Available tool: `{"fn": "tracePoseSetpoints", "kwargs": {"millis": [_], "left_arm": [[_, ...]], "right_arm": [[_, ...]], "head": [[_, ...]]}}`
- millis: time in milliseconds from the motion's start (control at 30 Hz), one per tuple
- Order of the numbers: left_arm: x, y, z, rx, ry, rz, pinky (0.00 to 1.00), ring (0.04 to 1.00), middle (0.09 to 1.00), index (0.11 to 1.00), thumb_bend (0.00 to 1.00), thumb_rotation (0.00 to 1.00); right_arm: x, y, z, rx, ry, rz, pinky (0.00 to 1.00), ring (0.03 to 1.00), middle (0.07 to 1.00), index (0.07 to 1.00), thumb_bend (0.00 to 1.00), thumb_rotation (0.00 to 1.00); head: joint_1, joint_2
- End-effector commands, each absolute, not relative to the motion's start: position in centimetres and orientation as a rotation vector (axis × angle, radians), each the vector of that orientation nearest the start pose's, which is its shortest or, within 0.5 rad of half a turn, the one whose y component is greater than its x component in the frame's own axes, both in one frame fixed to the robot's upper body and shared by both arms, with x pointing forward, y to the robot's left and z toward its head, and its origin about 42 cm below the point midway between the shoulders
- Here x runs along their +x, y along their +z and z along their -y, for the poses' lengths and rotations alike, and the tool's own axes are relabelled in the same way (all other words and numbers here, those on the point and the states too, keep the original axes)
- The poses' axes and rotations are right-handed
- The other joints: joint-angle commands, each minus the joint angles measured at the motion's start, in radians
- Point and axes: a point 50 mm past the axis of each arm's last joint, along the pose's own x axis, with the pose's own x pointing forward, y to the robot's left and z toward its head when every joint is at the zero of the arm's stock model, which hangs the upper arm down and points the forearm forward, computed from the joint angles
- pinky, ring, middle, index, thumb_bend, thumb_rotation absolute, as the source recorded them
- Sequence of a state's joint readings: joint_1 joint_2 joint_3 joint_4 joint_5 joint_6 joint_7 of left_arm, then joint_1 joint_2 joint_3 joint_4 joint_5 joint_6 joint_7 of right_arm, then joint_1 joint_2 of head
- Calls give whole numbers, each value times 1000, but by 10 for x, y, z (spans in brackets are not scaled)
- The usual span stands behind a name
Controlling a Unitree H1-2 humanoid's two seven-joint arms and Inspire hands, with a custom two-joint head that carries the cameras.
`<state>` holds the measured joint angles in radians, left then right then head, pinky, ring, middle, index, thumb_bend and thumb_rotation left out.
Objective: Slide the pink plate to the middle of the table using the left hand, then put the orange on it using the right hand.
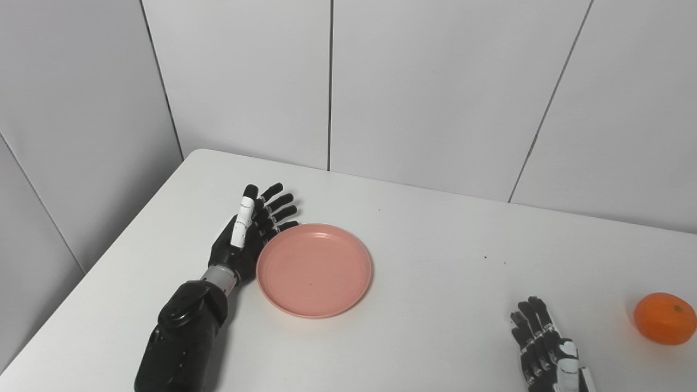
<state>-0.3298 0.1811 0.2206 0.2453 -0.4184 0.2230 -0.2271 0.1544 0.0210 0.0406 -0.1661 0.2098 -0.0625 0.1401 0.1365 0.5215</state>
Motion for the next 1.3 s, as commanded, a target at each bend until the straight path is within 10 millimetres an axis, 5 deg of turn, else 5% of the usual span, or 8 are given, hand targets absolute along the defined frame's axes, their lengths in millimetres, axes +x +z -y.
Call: {"fn": "tracePoseSetpoints", "kwargs": {"millis": [0, 933, 1267], "left_arm": [[381, 124, -286, -358, -126, -120, 769, 855, 863, 868, 924, 833], [353, 96, -219, -410, -80, -220, 814, 874, 877, 889, 939, 852], [350, 94, -219, -440, -60, -226, 813, 871, 883, 898, 915, 855]], "right_arm": [[214, 85, 197, 235, 112, -3, 1000, 940, 938, 939, 807, 1000], [215, 94, 185, 236, 112, 5, 1000, 920, 922, 918, 804, 1000], [221, 101, 161, 230, 107, 4, 983, 904, 900, 896, 822, 1000]], "head": [[1, 0], [-73, 54], [-230, 101]]}}
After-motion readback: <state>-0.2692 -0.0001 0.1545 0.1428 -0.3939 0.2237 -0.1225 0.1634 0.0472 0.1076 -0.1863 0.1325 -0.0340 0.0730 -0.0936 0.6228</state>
